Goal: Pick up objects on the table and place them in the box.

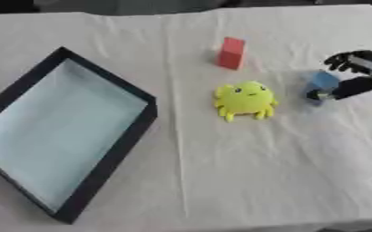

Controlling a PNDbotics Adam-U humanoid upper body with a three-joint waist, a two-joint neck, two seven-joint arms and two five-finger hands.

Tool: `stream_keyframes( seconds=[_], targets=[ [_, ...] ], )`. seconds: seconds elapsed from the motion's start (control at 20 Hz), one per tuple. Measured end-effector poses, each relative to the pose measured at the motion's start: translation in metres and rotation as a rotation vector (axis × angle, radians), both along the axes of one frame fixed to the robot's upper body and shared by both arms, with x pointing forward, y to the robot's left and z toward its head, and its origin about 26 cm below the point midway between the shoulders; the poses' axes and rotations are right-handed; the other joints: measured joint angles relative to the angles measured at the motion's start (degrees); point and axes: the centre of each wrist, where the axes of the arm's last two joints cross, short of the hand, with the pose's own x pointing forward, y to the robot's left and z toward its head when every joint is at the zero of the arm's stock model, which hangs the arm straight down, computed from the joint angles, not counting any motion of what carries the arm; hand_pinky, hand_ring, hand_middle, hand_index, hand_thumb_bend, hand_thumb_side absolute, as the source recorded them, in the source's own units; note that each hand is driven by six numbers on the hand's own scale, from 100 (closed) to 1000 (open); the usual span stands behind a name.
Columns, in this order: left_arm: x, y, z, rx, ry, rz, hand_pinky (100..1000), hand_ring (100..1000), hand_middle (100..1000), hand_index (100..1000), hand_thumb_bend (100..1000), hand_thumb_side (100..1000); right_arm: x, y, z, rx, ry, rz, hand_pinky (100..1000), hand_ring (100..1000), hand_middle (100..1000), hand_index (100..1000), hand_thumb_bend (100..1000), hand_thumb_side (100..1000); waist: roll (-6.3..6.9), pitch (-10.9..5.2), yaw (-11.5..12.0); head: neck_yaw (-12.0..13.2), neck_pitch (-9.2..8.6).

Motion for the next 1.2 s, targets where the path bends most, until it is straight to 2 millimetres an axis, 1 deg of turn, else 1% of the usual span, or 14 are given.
stream_keyframes(
  seconds=[0.3,0.5,0.55,0.65,0.9,1.0,1.1,1.2],
  targets=[
    [0.0,0.0,0.0,0.0,0.0,0.0,800,576,793,781,421,660,0.0012,-0.002,-0.0025,0.0,0.011,-0.004,900,869,796,914,534,466,0.0,0.16,0.1,0.0,0.0],
    [0.0,0.0,0.0,0.0,0.0,-0.001,800,576,794,780,419,661,0.0019,-0.001,-0.0024,0.005,0.012,0.001,897,851,715,856,486,400,-0.03,0.18,0.1,0.0,0.0],
    [0.0,0.0,0.0,0.0,0.0,-0.001,800,576,794,780,419,661,0.0019,-0.0009,-0.0026,0.006,0.012,0.002,896,848,698,842,480,378,-0.04,0.18,0.1,0.0,0.0],
    [0.0,0.0,0.0,0.0,0.001,-0.001,800,577,794,780,418,662,0.0024,-0.0001,-0.0024,0.015,0.008,0.003,891,835,640,799,449,303,-0.06,0.18,0.2,0.0,0.0],
    [0.0001,0.0,-0.0001,0.0,0.001,-0.001,800,577,794,779,417,662,0.0035,0.0036,-0.0027,0.054,-0.007,0.002,878,797,578,746,405,128,-0.17,0.19,0.3,0.0,0.0],
    [0.0001,0.0,-0.0001,0.0,0.001,-0.001,801,577,794,779,416,662,0.0037,0.0046,-0.0022,0.062,-0.009,0.0,873,785,565,733,411,140,-0.18,0.19,0.3,0.1,0.0],
    [0.0001,0.0,-0.0001,0.0,0.001,-0.001,801,578,794,779,416,663,0.0033,0.0052,-0.0022,0.072,-0.01,-0.002,867,774,554,724,413,127,-0.2,0.19,0.3,0.1,0.0],
    [0.0001,0.0,-0.0001,0.0,0.001,-0.001,801,578,794,779,415,663,0.0031,0.0065,-0.0014,0.084,-0.015,-0.002,863,764,540,711,416,133,-0.26,0.19,0.2,0.1,0.0]
  ],
)
